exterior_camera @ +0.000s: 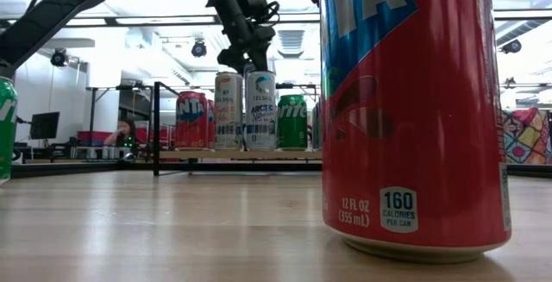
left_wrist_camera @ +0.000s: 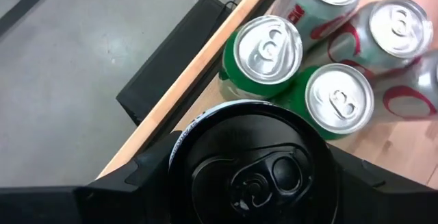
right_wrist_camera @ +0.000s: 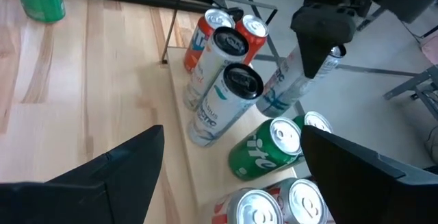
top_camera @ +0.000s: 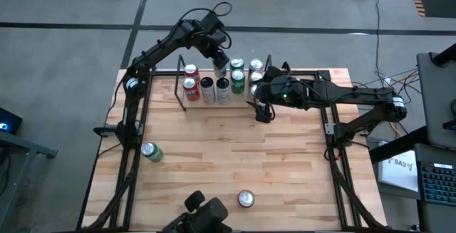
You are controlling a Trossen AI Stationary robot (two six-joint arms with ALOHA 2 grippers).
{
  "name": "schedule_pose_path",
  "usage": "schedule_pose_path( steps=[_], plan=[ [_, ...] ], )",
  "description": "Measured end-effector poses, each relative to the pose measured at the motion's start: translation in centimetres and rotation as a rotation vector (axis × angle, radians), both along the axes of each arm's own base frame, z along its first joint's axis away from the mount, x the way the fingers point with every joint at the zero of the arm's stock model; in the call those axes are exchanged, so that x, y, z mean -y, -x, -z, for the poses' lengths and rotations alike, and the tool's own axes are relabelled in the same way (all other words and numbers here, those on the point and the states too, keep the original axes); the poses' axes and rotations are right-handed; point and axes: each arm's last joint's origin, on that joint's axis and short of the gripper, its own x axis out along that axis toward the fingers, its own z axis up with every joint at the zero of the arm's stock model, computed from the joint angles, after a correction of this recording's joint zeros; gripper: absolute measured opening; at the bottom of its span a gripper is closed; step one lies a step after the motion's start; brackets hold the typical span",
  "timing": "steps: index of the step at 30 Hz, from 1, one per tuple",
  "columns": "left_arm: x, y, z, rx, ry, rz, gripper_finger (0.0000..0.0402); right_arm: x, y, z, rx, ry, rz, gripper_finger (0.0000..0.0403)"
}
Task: Sort soda cans
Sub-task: Put the white blue soda can on the shelf and align it with the other white blue soda can
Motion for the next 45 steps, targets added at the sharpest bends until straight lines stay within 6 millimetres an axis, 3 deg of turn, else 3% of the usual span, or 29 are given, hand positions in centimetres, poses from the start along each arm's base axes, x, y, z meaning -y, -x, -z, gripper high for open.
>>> schedule_pose_path(
  steps=[23, 45],
  plan=[
    [0.6, -0.5, 0.0, -0.002, -0.002, -0.232, 0.0242, -0.8, 1.1, 1.5, -0.043, -0.032, -0.009, 0.0329],
    [1.9, -1.8, -0.1, 0.032, -0.026, -0.351, 0.0242, -4.5, 2.2, 1.3, -0.058, -0.076, -0.108, 0.0329]
  ],
)
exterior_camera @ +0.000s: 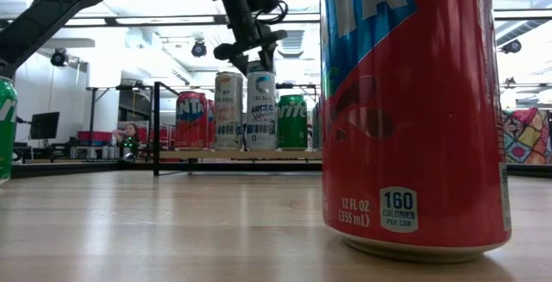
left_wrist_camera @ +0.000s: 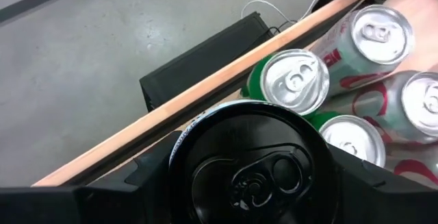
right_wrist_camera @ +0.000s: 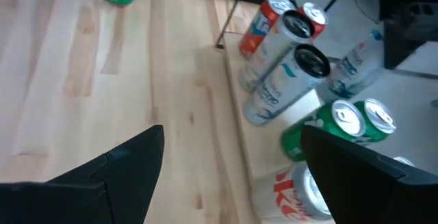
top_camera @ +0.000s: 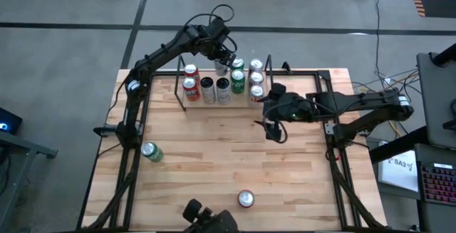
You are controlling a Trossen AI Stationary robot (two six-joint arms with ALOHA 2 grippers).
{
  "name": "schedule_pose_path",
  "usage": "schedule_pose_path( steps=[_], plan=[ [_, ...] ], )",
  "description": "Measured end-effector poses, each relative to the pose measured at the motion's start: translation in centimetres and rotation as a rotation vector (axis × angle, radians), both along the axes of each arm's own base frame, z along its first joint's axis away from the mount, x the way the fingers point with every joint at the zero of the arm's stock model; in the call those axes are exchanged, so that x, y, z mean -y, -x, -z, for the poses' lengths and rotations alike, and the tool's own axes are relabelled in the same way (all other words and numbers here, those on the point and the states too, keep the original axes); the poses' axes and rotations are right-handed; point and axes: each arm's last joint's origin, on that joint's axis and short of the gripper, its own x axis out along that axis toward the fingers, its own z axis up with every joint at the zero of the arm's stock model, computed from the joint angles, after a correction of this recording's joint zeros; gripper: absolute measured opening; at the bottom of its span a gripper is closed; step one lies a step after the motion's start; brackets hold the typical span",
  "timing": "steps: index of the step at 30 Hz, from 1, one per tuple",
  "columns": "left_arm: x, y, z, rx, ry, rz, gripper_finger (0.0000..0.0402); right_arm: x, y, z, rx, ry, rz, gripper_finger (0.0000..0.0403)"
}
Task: Sort soda cans
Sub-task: Put the white blue soda can on the shelf and align it with the other white blue soda can
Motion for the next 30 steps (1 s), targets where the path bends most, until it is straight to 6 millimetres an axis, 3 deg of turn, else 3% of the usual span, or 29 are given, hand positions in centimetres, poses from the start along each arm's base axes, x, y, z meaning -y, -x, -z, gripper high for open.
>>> schedule_pose_path(
  steps=[13, 30],
  plan=[
    [0.7, -0.4, 0.3, -0.017, 0.006, -0.026, 0.0242, -2.3, 1.0, -0.5, 0.018, -0.032, -0.069, 0.0329],
    [1.9, -1.1, 1.6, -0.066, 0.026, -0.017, 0.0242, -2.5, 1.1, -0.5, 0.019, -0.038, -0.070, 0.0329]
  ],
)
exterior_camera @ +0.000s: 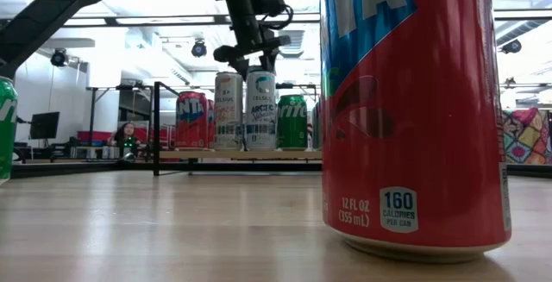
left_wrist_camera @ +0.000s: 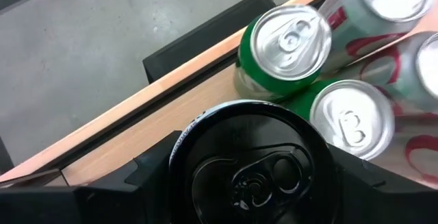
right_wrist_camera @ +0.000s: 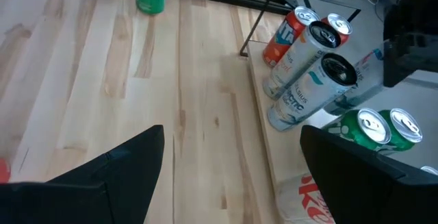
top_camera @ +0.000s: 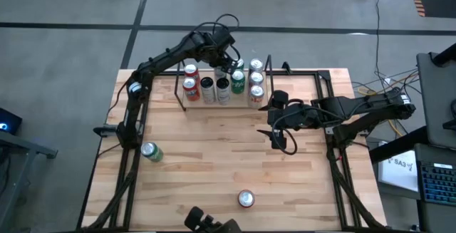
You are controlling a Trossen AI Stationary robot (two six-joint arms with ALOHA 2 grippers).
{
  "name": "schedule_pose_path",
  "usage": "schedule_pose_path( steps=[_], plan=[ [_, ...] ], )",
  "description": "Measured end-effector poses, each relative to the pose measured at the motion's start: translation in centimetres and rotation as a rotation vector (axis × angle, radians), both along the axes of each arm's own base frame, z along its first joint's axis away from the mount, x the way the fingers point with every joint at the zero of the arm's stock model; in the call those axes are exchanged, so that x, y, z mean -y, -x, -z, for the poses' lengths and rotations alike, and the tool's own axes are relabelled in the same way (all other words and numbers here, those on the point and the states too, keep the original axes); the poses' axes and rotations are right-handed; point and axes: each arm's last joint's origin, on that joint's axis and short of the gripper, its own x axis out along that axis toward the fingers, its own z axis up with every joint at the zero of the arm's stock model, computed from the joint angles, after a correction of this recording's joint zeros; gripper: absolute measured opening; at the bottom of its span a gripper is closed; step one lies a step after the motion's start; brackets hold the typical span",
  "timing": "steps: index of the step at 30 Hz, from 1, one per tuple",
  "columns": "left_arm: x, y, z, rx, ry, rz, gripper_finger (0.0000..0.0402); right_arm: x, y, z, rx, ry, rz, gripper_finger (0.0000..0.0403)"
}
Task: Sort soda cans
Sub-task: Put the white blue soda can on the shelf and align it with the other white blue soda can
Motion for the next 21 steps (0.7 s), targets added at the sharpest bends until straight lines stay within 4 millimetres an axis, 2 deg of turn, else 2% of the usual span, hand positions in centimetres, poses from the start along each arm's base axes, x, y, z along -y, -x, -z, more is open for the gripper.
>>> schedule_pose_path(
  steps=[21],
  plan=[
    [-0.1, -0.5, 2.5, -0.022, 0.019, -0.003, 0.0242, 0.0, 0.1, 0.2, -0.019, -0.004, 0.006, 0.0329]
  ],
)
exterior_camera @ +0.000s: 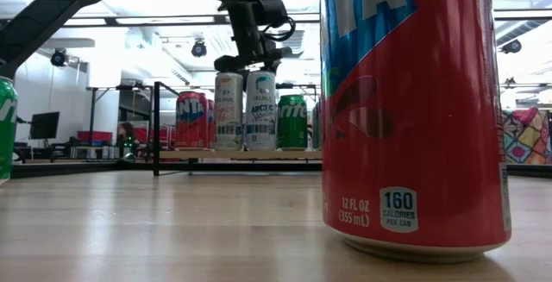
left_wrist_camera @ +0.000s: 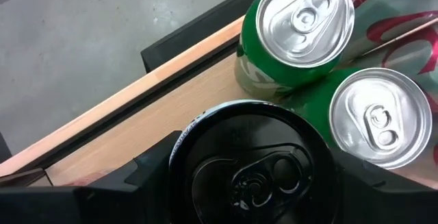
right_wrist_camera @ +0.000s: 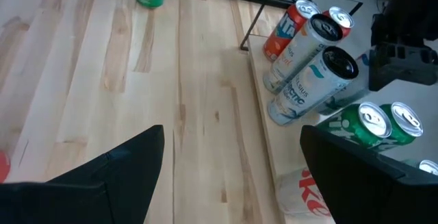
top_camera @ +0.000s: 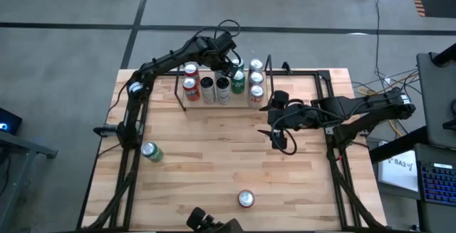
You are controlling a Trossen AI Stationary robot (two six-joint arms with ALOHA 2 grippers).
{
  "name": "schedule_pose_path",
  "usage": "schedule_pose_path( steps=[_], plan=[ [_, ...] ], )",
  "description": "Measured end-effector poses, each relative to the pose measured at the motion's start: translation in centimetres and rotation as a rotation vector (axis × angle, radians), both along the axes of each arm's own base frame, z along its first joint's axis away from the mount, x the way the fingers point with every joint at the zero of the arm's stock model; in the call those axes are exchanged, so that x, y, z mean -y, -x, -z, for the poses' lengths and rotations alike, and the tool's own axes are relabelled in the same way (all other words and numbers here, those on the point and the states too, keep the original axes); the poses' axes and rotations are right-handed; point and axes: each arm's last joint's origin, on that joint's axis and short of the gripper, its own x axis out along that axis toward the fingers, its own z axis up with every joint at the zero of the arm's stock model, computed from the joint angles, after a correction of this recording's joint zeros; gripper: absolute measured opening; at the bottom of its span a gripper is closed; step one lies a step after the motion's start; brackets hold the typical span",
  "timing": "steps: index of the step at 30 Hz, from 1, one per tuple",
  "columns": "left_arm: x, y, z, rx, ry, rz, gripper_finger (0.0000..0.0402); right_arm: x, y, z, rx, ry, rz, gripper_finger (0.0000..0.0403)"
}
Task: Sort soda cans
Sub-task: Put the white blue soda can on the shelf and align it with the other white blue soda can
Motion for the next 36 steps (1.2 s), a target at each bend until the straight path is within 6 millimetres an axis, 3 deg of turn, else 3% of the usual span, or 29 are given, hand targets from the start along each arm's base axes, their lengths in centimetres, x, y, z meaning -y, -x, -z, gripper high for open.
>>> schedule_pose_path(
  steps=[36],
  plan=[
    [0.30, -0.18, 0.00, 0.016, 0.027, 0.019, 0.0242, 0.03, 0.14, 0.18, -0.019, -0.015, 0.015, 0.0329]
  ],
)
